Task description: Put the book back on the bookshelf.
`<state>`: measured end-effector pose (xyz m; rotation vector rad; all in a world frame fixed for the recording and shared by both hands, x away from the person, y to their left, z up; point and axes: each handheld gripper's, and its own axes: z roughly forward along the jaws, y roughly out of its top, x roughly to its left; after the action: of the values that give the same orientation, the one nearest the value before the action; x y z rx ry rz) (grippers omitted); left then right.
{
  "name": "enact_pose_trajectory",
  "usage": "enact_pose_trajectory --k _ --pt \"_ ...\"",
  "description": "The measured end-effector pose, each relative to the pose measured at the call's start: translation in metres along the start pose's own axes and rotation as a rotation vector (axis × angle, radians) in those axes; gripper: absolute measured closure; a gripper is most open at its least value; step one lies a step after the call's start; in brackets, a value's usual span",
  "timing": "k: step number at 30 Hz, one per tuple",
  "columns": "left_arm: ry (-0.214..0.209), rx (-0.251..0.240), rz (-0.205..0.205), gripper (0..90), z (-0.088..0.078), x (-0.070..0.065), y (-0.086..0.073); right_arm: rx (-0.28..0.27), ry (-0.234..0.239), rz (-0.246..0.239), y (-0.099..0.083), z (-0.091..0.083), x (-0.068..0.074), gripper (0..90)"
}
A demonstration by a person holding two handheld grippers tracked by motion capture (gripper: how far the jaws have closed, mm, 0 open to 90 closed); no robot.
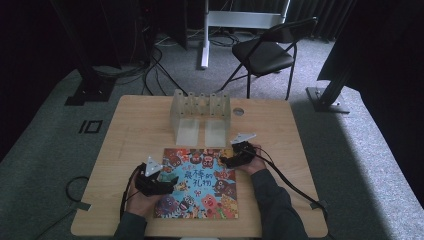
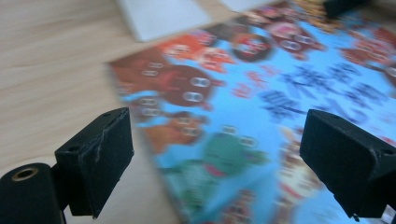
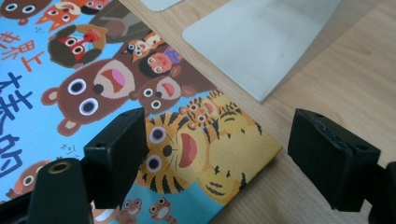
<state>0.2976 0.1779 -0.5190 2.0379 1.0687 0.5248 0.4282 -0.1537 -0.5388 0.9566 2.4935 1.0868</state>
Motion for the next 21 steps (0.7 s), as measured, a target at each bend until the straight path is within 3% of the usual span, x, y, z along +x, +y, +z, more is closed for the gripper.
enact_pose_trajectory --k 6,9,11,13,14,17,21 --pt "-0.079 0.014 0.099 7.0 0.005 -0.033 -0.002 -0.01 0.044 0.043 -0.003 0.002 -0.003 19.5" --pt "-0.109 0.012 0.162 6.9 0.006 -0.052 -0.003 -0.013 0.055 0.056 -0.003 0.002 -0.005 19.6" --pt "-0.129 0.023 0.212 4.6 0.005 -0.064 -0.004 -0.024 0.083 0.091 -0.003 0.0 -0.008 20.3" --pt "-0.14 0.032 0.235 4.1 0.005 -0.07 -0.006 -0.024 0.083 0.091 -0.003 0.0 -0.008 20.3" --pt "-0.157 0.039 0.275 4.1 0.004 -0.082 -0.008 -0.026 0.085 0.094 -0.003 0.0 -0.009 21.8" --pt "-0.194 0.043 0.328 2.2 0.003 -0.1 -0.009 -0.039 0.08 0.087 -0.002 -0.004 -0.008 22.4" --pt "-0.207 0.045 0.383 1.7 0.003 -0.113 -0.011 -0.059 0.093 0.102 0.0 -0.008 -0.01 22.4"
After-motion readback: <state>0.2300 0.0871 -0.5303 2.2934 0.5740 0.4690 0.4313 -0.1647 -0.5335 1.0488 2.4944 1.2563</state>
